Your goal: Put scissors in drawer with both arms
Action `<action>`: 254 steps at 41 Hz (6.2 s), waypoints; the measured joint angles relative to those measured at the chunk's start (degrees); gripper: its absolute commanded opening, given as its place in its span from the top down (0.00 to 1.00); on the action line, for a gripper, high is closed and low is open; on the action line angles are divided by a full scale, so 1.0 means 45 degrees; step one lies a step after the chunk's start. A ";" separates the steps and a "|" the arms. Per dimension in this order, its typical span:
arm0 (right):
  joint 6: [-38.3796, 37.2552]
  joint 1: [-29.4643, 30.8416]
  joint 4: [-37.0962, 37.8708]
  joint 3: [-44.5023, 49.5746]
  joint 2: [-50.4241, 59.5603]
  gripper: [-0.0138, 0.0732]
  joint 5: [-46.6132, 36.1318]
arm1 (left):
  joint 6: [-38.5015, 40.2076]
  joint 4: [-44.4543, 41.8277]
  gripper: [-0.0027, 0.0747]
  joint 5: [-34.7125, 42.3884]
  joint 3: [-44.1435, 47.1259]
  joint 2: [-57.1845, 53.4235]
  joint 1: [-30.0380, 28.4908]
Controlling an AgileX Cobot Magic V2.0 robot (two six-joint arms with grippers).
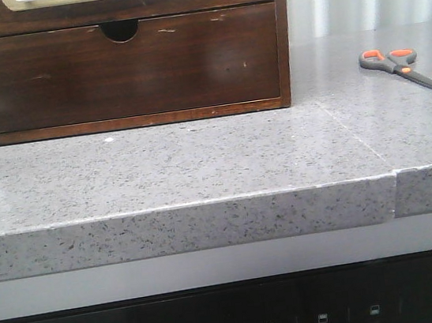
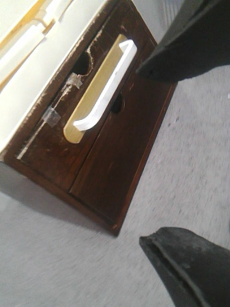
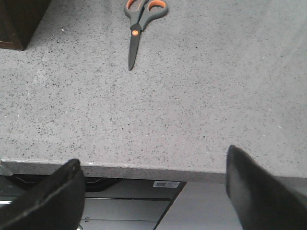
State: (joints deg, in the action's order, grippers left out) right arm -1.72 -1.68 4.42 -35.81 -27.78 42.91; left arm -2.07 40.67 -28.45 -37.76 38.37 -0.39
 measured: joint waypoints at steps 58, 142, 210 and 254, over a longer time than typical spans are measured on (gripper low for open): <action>0.0000 0.0000 0.0000 0.0000 0.0000 0.13 0.0000 | -1.1108 1.3534 0.26 -0.4482 -0.3977 1.0716 0.0000; 0.0000 0.0000 0.0000 0.0000 0.0000 0.13 0.0177 | -1.1002 1.4090 0.70 -0.5808 0.2445 0.4362 0.0000; 0.0000 0.0000 0.0000 0.0000 0.0000 0.13 0.0177 | -0.5330 0.0285 0.30 -0.7846 -0.3655 0.0007 0.0000; 0.0000 0.0000 0.0000 -0.1348 -0.2441 0.13 0.0623 | -0.0450 -0.9038 0.30 -0.6220 -0.5007 -0.0021 0.8295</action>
State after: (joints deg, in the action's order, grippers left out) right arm -1.72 -1.68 4.42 -41.87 -38.76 45.71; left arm -4.09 0.00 -56.44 -60.30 38.27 36.93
